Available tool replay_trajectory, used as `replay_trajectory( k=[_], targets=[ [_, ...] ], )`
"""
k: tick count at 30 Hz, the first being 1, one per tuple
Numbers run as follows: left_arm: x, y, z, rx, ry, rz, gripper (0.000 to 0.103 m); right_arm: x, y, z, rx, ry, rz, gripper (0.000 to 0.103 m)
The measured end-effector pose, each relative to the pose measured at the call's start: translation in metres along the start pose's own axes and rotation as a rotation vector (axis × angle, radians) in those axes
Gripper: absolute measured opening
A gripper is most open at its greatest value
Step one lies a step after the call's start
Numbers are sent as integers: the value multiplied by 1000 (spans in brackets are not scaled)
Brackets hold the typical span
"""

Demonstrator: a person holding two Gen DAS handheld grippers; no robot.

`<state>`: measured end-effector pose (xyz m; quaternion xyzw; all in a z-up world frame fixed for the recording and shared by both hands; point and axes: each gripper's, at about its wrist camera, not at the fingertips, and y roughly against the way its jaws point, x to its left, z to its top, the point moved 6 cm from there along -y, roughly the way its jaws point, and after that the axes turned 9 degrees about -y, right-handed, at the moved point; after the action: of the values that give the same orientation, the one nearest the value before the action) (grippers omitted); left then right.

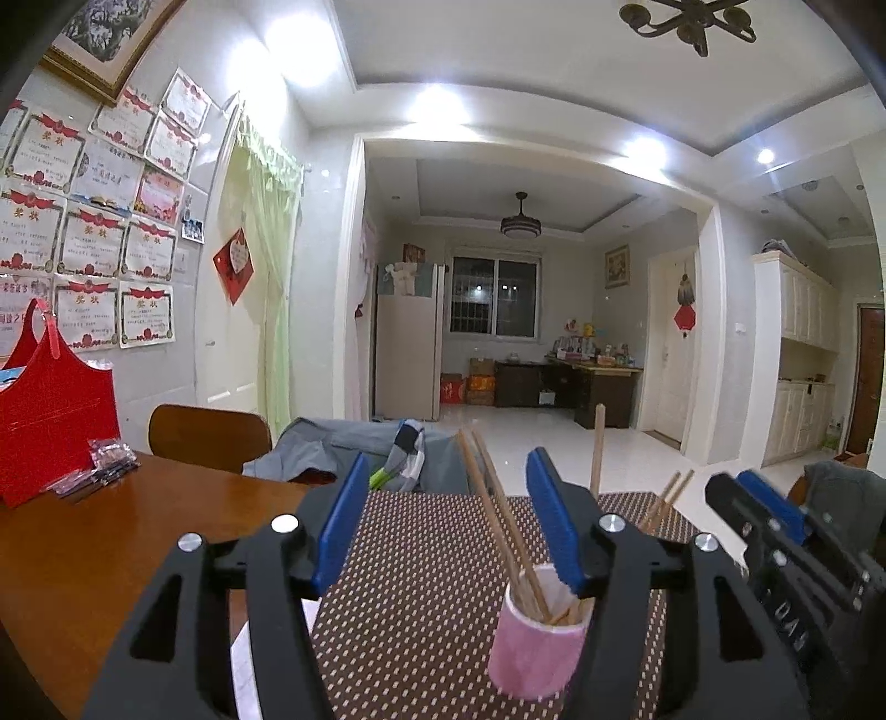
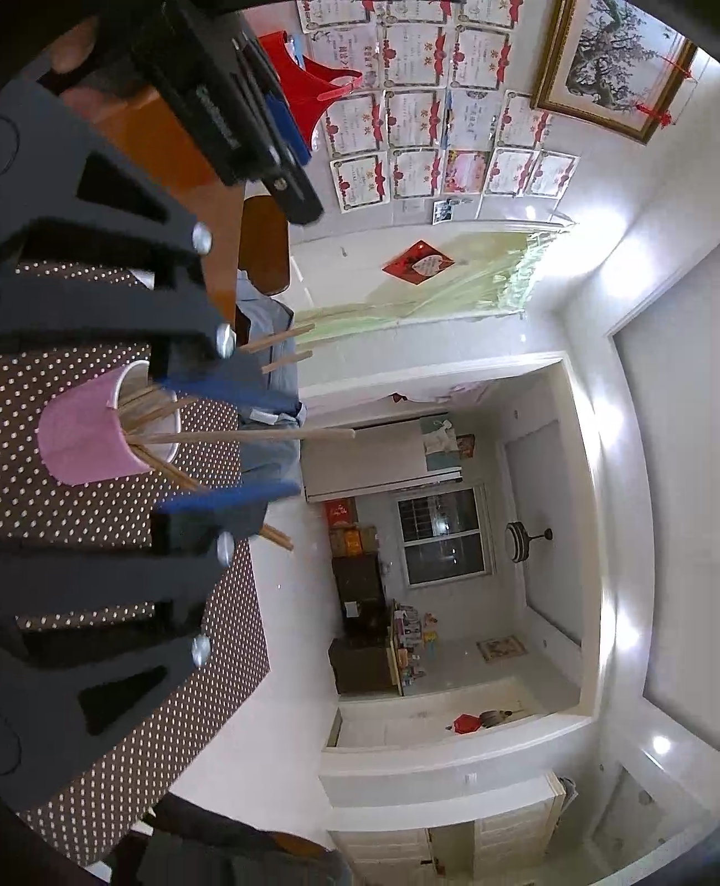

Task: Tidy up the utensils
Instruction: 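Pull both open tools back from the pink cup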

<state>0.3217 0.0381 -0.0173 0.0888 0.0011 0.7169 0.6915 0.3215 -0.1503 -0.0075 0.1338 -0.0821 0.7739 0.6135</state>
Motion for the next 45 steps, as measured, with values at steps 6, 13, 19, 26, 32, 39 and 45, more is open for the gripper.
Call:
replay_trajectory(
  k=[6,13,19,26,32,39,45],
  targets=[
    [11,19,-7,37,12,14,62,2,1,11,57,-29,-22,51],
    [18,5,3,69,2,22,62,19,-14,10,103,-14,3,51],
    [22,-26,4,77,7,20,62,24,-66,7,189,-22,-30,51],
    [29,-66,-7,114,45,15,62,12,-117,5,286,-52,-88,38],
    [25,-82,-13,133,35,9,62,12,-134,-7,364,-28,-82,11],
    [23,-85,-17,150,15,5,62,14,-121,-12,361,-7,-50,7],
    [24,-75,-14,153,19,10,62,19,-95,-12,334,15,-27,7]
  ],
)
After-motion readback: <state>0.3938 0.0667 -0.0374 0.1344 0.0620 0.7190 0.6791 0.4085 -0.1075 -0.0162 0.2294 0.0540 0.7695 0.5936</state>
